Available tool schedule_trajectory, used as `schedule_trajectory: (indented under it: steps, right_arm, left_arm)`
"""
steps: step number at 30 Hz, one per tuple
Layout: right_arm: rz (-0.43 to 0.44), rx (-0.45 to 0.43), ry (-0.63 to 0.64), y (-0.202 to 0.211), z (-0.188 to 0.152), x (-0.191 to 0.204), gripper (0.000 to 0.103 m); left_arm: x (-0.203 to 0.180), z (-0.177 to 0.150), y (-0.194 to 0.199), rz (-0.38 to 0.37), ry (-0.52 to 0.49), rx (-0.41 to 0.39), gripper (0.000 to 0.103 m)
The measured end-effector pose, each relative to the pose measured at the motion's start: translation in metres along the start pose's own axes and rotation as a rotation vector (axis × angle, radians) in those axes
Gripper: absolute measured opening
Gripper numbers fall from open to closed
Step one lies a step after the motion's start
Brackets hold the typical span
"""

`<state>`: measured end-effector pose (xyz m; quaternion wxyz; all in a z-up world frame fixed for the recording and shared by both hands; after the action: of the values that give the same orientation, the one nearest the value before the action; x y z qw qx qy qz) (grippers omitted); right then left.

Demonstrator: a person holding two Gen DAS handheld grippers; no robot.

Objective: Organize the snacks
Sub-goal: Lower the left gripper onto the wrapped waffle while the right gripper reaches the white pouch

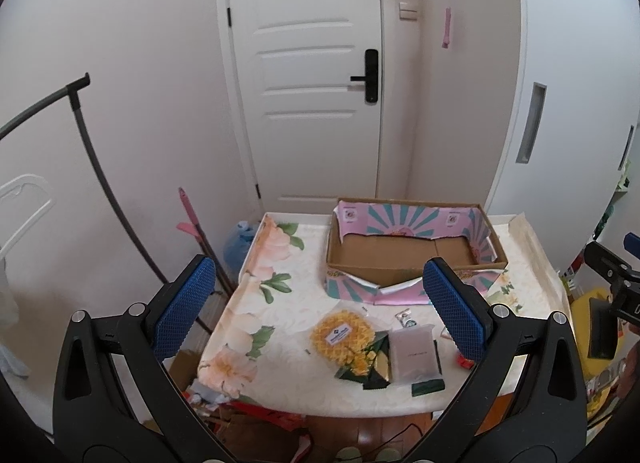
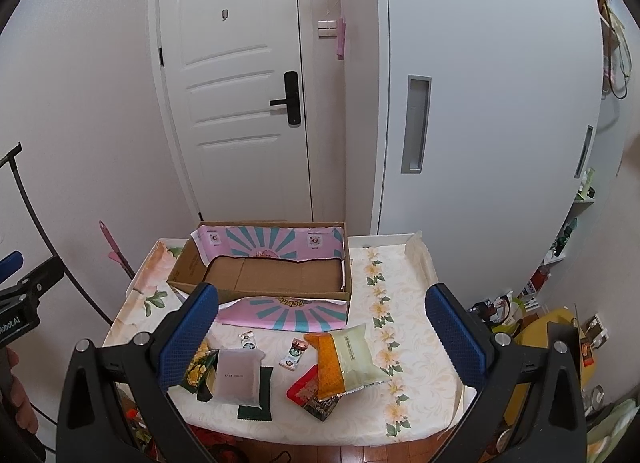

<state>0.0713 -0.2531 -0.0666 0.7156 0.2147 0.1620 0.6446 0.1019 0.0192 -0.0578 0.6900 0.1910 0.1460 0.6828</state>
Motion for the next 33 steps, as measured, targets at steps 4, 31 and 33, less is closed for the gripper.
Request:
schedule_trajectory:
  steps: [4,31,33]
  right_arm:
    - [0.035,0.036,0.009,-0.007,-0.008,0.001,0.103]
    - [0.031,0.304,0.045,-0.126,-0.131,0.077,0.103]
    - [0.028,0.328,0.046,-0.137,-0.138,0.082,0.103]
  left_arm:
    - [0.010,-0.015,-0.003,0.015,0.012,0.034,0.103]
    - [-0.009,-0.163,-0.173,-0.446,-0.248,0.414,0.103]
    - [-0.011,-0.169,-0.183,-0.469,-0.251,0.434,0.103]
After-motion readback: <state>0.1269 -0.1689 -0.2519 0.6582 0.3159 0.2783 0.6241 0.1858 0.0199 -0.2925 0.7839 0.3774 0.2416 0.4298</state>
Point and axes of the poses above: each gripper's, at about its wrist camera, not at the fingertips, and y roughly against the way its jaws point, x to its left, z to its top, the point moved 9 cm from there along -y, roughly the way its jaws point, and after that the axes turned 7 degrees about -x, right-handed, at the moved point
